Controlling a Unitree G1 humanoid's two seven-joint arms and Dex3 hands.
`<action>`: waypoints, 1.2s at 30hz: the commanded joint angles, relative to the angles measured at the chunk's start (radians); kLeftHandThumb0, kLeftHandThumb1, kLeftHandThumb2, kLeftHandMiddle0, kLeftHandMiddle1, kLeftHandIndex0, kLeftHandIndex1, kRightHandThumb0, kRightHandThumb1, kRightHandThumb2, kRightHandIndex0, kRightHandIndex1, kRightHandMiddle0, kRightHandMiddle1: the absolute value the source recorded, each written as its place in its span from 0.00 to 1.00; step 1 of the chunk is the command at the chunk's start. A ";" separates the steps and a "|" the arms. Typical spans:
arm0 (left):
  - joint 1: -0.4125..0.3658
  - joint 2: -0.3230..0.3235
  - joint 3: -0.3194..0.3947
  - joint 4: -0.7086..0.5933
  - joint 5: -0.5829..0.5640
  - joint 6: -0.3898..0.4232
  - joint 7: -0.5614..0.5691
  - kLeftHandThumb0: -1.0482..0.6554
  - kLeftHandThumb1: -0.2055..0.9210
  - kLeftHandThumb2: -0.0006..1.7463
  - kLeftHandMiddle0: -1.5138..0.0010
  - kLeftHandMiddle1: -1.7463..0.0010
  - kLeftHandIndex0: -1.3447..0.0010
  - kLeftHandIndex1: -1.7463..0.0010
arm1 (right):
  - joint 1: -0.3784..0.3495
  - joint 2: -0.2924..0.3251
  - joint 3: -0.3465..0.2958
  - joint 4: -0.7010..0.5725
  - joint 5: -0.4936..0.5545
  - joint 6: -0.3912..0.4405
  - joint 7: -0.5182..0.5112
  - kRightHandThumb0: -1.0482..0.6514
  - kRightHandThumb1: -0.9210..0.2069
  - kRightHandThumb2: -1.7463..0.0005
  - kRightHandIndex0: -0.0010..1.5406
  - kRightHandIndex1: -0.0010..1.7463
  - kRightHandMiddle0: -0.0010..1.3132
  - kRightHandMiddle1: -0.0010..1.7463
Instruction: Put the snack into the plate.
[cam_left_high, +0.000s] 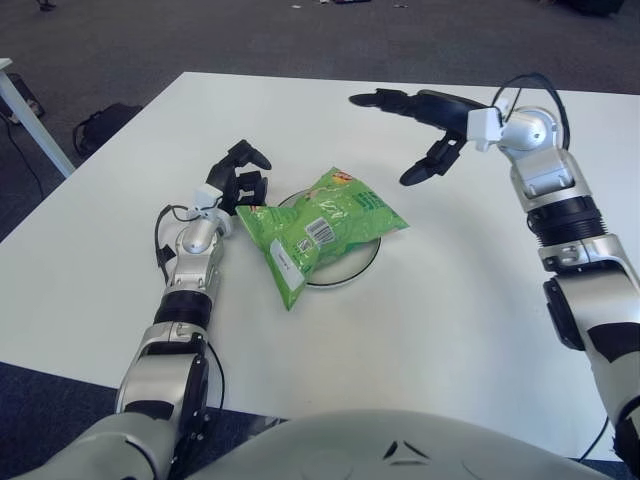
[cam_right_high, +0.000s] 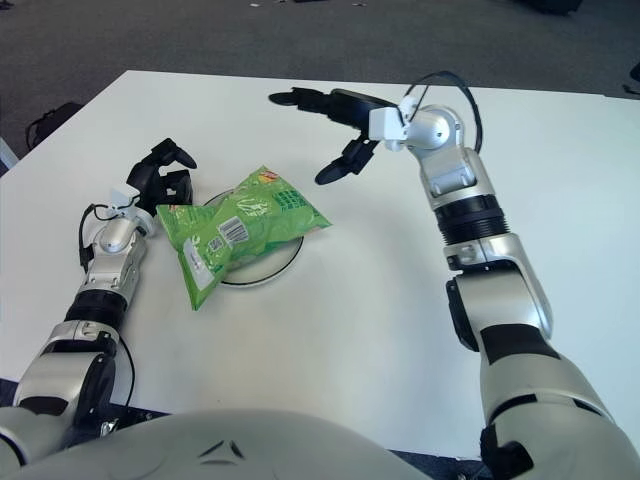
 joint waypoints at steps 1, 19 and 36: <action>0.080 -0.022 -0.004 0.062 -0.002 -0.003 -0.012 0.36 0.61 0.63 0.27 0.00 0.64 0.00 | -0.014 -0.048 -0.013 0.024 -0.058 0.006 -0.060 0.07 0.24 0.70 0.00 0.00 0.00 0.17; 0.060 -0.010 0.018 0.114 -0.037 -0.003 -0.073 0.37 0.63 0.62 0.30 0.00 0.65 0.00 | 0.108 0.023 -0.172 0.089 0.011 0.278 -0.350 0.24 0.26 0.59 0.13 0.29 0.00 0.62; 0.050 -0.004 0.027 0.132 -0.025 0.028 -0.059 0.37 0.63 0.62 0.30 0.00 0.65 0.00 | 0.169 0.119 -0.389 0.218 0.270 0.397 -0.385 0.59 0.42 0.40 0.39 0.76 0.35 1.00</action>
